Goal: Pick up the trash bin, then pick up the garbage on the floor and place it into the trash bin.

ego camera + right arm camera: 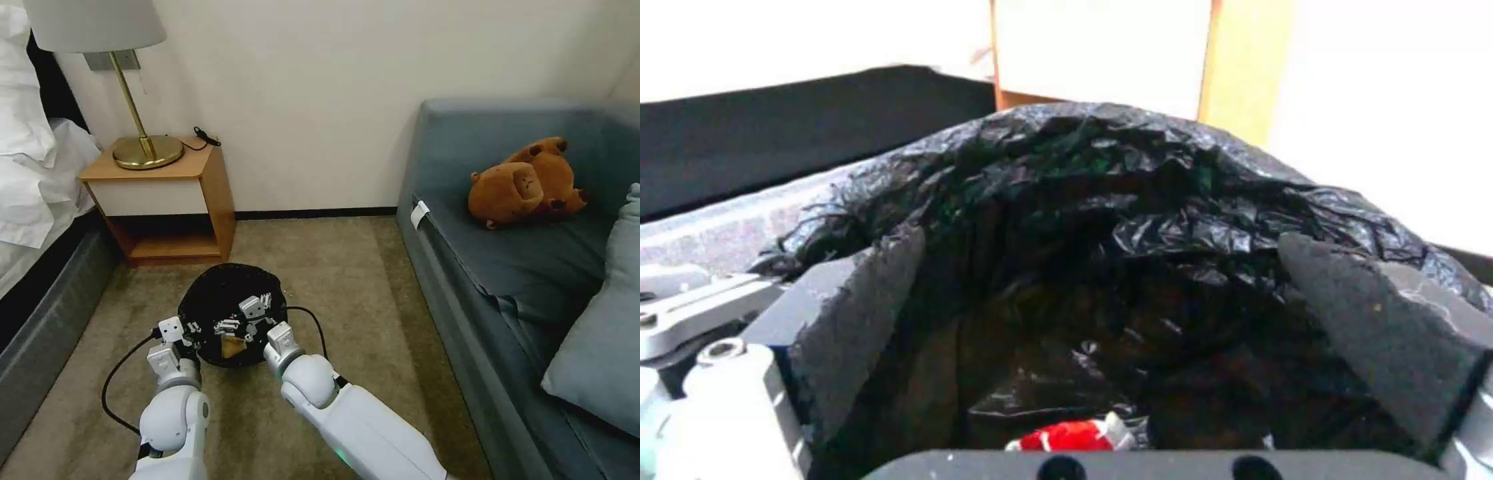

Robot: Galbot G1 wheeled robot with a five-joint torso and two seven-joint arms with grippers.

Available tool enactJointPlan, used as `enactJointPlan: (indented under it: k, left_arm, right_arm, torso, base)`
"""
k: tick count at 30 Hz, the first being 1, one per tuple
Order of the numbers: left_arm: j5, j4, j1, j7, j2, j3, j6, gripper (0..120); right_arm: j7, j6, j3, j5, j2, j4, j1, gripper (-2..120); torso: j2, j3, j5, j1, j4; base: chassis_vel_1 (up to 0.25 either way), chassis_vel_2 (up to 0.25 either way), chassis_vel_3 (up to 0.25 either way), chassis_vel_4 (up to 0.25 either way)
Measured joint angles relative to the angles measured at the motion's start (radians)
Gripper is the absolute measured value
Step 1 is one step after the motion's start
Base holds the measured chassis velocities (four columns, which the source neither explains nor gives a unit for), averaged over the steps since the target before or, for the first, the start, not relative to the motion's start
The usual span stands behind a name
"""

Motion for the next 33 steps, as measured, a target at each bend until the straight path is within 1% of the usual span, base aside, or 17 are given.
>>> enactJointPlan:
  k: [5, 9, 12, 16, 20, 22, 26, 31, 33]
  left_arm:
    - [-0.007, -0.013, 0.007, -0.004, 0.000, -0.020, 0.005, 3]
    - [-0.008, -0.016, 0.009, -0.004, 0.000, -0.021, 0.006, 3]
    - [-0.009, -0.011, 0.007, -0.004, 0.000, -0.018, 0.005, 3]
    - [-0.006, 0.016, -0.005, -0.004, 0.000, -0.016, 0.002, 3]
    - [-0.006, 0.024, -0.011, -0.001, 0.000, -0.020, 0.002, 3]
    - [-0.007, 0.029, -0.018, 0.000, 0.000, -0.024, 0.002, 3]
    - [-0.007, 0.030, -0.023, 0.000, 0.000, -0.023, 0.004, 3]
    - [-0.008, 0.051, -0.042, 0.003, 0.000, -0.012, 0.005, 3]
    - [-0.008, 0.053, -0.043, 0.003, 0.000, -0.011, 0.005, 3]
  right_arm:
    - [0.004, -0.013, 0.002, 0.032, -0.023, 0.029, 0.041, 100]
    - [0.008, -0.019, 0.016, 0.045, -0.035, 0.051, 0.053, 100]
    - [0.011, -0.031, 0.053, 0.057, -0.040, 0.092, 0.047, 100]
    - [0.012, -0.041, 0.128, 0.066, -0.050, 0.168, 0.023, 100]
    - [0.011, -0.042, 0.179, 0.064, -0.073, 0.222, -0.002, 100]
    - [0.011, -0.035, 0.233, 0.054, -0.088, 0.256, -0.039, 100]
    - [0.011, -0.030, 0.265, 0.054, -0.093, 0.270, -0.063, 100]
    - [0.009, -0.020, 0.359, 0.048, -0.108, 0.306, -0.117, 100]
    - [0.009, -0.017, 0.371, 0.046, -0.108, 0.309, -0.123, 100]
  torso:
    - [0.000, 0.000, 0.0001, 0.000, 0.0002]
    - [0.000, 0.000, 0.0001, 0.000, 0.0002]
    - [0.000, 0.000, 0.0001, 0.000, 0.0001]
    - [0.000, 0.000, 0.0001, 0.000, 0.0001]
    - [0.000, 0.000, 0.0001, 0.000, 0.0001]
    - [0.000, 0.000, 0.0002, 0.000, 0.0000]
    - [0.000, 0.000, 0.0002, 0.000, 0.0001]
    - [0.000, 0.000, 0.0000, 0.000, -0.0001]
    - [0.000, 0.000, 0.0000, 0.000, 0.0000]
  base:
    - [0.000, 0.000, 0.000, 0.000]
    - [0.000, 0.000, 0.000, 0.000]
    - [0.000, 0.000, 0.000, 0.000]
    - [0.000, 0.000, 0.000, 0.000]
    - [0.000, 0.000, 0.000, 0.000]
    - [0.000, 0.000, 0.000, 0.000]
    - [0.000, 0.000, 0.000, 0.000]
    - [0.000, 0.000, 0.000, 0.000]
    - [0.000, 0.000, 0.000, 0.000]
